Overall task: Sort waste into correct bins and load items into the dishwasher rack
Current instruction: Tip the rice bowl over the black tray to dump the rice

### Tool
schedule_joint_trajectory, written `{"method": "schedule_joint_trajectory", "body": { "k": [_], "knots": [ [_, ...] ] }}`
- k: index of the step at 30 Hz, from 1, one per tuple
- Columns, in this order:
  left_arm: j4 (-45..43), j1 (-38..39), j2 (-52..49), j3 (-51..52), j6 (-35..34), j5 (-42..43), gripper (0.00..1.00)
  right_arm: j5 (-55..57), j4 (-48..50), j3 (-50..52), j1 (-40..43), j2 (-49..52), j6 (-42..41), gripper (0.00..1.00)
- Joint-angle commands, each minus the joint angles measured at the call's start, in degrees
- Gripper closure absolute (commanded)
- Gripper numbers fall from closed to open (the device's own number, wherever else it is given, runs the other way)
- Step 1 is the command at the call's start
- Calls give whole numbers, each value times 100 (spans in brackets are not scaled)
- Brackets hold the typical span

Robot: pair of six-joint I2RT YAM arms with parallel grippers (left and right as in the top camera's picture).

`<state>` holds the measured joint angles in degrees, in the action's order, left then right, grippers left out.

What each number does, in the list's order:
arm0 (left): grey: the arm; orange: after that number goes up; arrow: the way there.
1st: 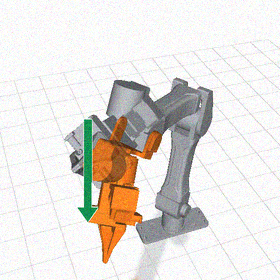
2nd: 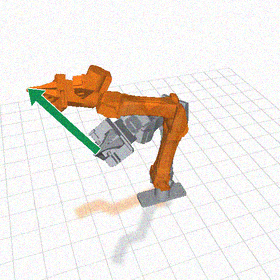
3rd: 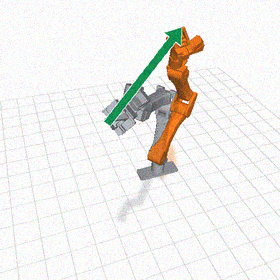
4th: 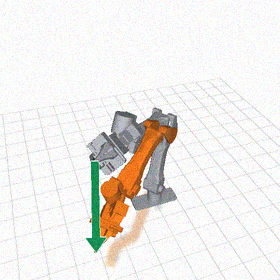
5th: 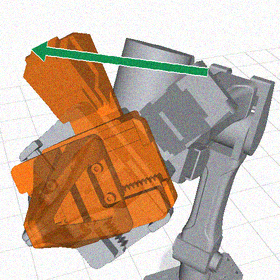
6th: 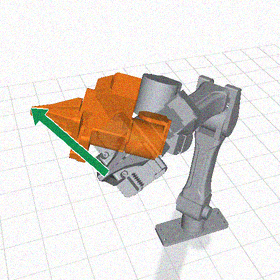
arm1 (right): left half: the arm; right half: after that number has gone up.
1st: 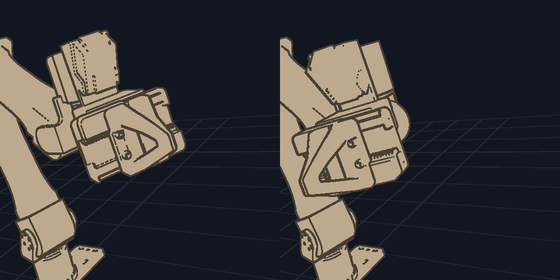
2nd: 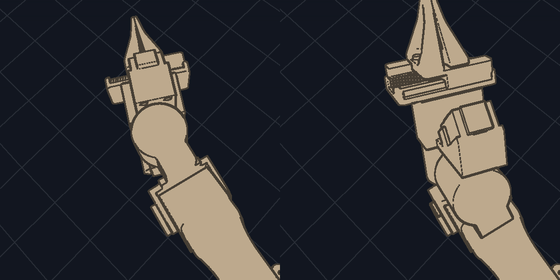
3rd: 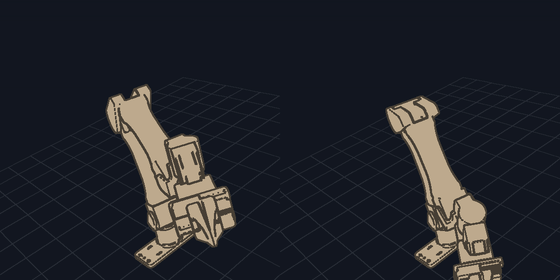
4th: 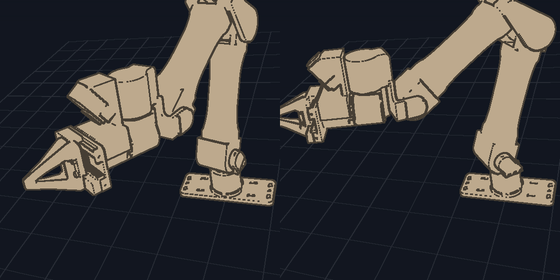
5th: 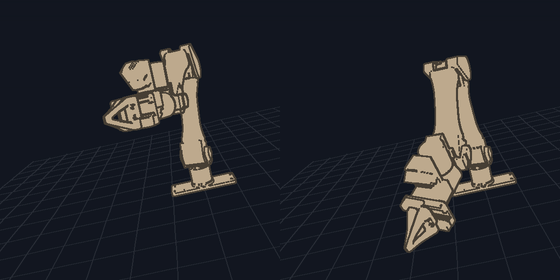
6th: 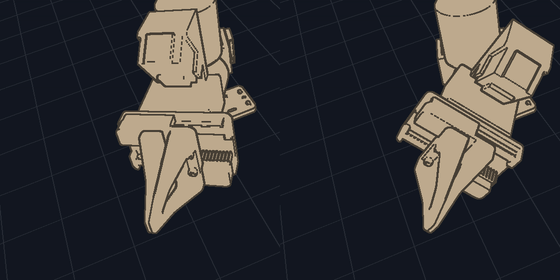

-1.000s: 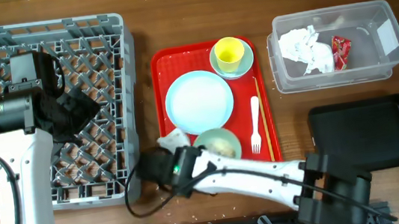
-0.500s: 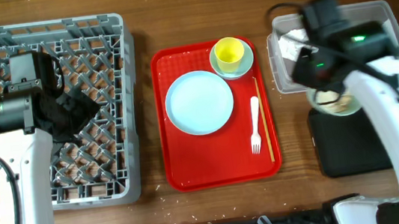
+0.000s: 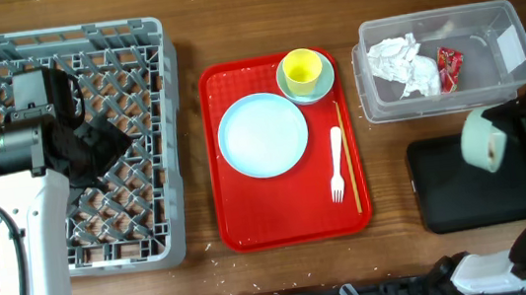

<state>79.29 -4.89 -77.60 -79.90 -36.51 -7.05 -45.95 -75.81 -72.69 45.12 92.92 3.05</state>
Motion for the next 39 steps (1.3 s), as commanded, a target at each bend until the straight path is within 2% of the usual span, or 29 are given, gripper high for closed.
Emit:
{"method": "schedule_joint_trajectory", "body": {
  "k": [1, 8, 12, 15, 16, 17, 19, 21, 23, 26, 28, 32, 34, 36, 37, 39],
  "knots": [
    [-15, -15, 68, -70, 4, -52, 0, -1145, -15, 393, 358, 527, 415, 96],
    [-15, -15, 68, -70, 4, -52, 0, -1768, -791, 592, 1408, 1742, 1893, 96],
    [-13, -15, 68, -70, 4, -52, 0, -2103, -1419, 592, 1731, 2059, 2546, 96],
    [-13, -15, 68, -70, 4, -52, 0, -2273, -1333, 592, 2002, 2197, 2376, 96],
    [-15, -15, 68, -70, 2, -52, 0, -2341, -1661, 592, 2050, 2227, 2747, 96],
    [-15, -15, 68, -70, 4, -52, 0, -2428, -1585, 595, 2081, 2227, 2876, 96],
    [-13, -15, 68, -70, 4, -52, 0, -2240, -1342, 595, 2087, 2253, 2428, 96],
    [-15, -15, 68, -70, 4, -52, 0, -2474, -1609, 595, 2100, 2264, 2883, 96],
    [-13, -15, 68, -70, 2, -52, 0, -2465, -1523, 595, 2096, 2277, 2697, 96],
    [-15, -15, 68, -70, 4, -52, 0, -2472, -1633, 597, 2109, 2275, 3259, 96],
    [-15, -15, 68, -70, 4, -52, 0, -2468, -1657, 595, 2118, 2269, 3060, 96],
    [-15, -15, 68, -70, 4, -52, 0, -2715, -1558, 595, 2133, 2271, 3353, 96],
    [-15, -15, 68, -70, 4, -52, 0, -2632, -1502, 595, 2133, 2271, 2811, 96],
    [-13, -15, 68, -70, 2, -52, 0, -2741, -1655, 577, 2129, 2236, 3362, 96],
    [-15, -15, 68, -70, 2, -52, 0, -2529, -1657, 575, 2116, 2236, 3084, 96],
    [-15, -15, 68, -70, 4, -52, 0, -2500, -1657, 573, 2116, 2223, 3143, 96]
  ]
}}
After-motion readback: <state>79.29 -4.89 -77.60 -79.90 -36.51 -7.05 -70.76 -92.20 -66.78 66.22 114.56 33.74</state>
